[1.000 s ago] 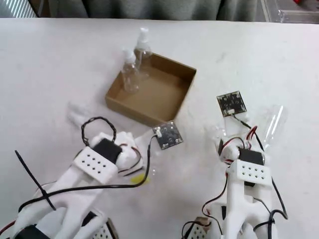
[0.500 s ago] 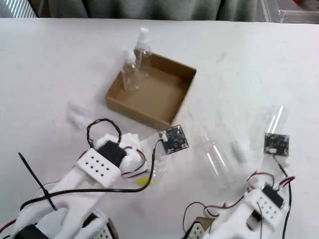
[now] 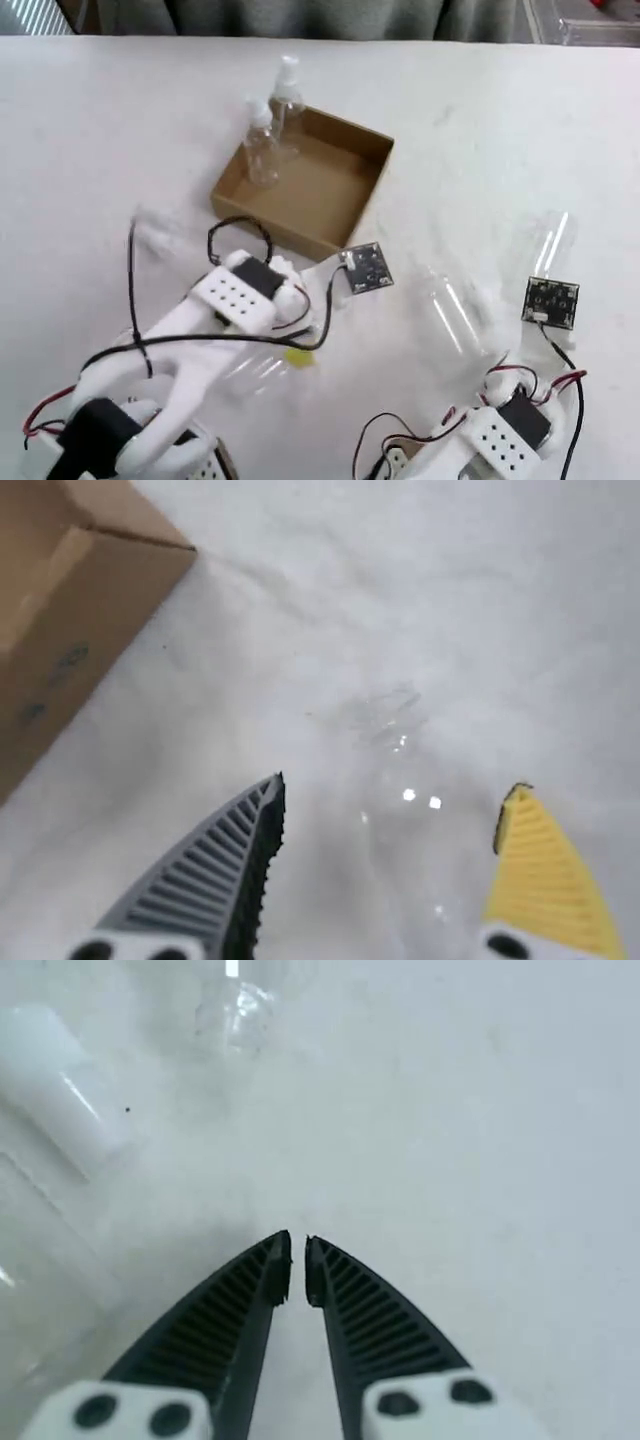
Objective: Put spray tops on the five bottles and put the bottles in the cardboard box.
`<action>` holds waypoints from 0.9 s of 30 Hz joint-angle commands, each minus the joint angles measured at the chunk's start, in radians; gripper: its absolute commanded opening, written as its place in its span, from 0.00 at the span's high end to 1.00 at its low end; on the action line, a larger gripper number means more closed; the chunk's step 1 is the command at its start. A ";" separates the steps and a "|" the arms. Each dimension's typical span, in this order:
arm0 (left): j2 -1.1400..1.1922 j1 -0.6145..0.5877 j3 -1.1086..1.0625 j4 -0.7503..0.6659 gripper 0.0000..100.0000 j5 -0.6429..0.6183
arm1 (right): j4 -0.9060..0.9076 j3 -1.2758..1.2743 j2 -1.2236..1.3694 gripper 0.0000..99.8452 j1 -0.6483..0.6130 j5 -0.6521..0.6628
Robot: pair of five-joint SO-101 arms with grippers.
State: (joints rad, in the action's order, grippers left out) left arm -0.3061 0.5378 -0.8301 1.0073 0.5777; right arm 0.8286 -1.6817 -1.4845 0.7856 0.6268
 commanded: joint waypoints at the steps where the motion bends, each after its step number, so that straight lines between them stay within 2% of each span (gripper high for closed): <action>1: 0.036 -0.001 0.074 -0.023 0.68 0.012 | 0.016 -0.014 -0.031 0.98 0.001 -0.015; 19: 0.039 -0.005 -0.009 -0.094 0.68 0.002 | 0.018 -0.014 -0.030 0.98 0.005 -0.014; 24: 0.035 -0.091 0.032 -0.075 0.68 -0.035 | 0.018 -0.014 -0.030 0.98 0.001 -0.014; 27: 0.035 -0.134 0.100 0.003 0.68 -0.081 | 0.018 -0.014 -0.030 0.98 0.001 -0.014</action>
State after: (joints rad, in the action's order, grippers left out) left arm -0.2601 0.4641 -0.8439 0.9306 0.5593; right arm 0.8424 -1.6817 -1.5075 0.7825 0.6191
